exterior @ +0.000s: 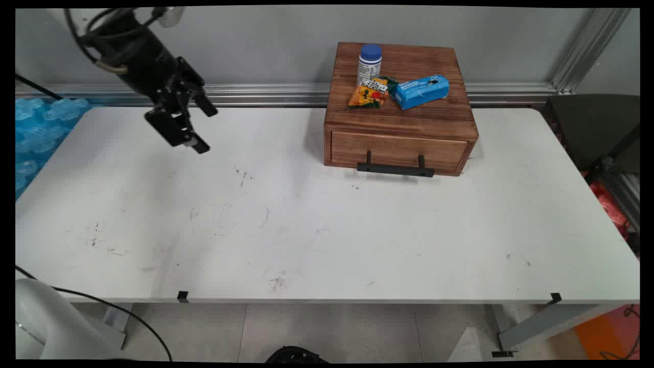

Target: Open the drawer

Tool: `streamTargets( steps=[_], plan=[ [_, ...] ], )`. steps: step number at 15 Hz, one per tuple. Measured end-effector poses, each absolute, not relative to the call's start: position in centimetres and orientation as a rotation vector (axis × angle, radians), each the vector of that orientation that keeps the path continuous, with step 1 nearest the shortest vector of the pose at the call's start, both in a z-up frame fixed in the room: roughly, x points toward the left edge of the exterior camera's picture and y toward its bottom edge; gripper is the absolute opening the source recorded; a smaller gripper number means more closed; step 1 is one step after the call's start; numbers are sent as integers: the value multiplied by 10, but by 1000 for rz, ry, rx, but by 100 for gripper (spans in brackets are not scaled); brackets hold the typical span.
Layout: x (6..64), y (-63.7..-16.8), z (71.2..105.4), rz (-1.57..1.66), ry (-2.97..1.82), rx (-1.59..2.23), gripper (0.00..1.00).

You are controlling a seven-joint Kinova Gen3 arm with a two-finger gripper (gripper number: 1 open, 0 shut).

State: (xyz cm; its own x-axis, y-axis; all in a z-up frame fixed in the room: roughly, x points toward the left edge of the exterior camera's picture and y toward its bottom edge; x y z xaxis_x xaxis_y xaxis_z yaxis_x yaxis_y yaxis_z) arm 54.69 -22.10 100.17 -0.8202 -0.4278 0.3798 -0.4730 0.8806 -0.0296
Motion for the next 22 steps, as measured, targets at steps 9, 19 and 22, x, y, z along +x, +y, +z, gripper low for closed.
streamTargets(
  steps=[9,19,22],
  plan=[
    [476,-252,1000,237,-2642,648,100],
    [372,-302,964,341,-2635,634,100],
    [341,-319,943,355,-2645,622,100]
  ],
)
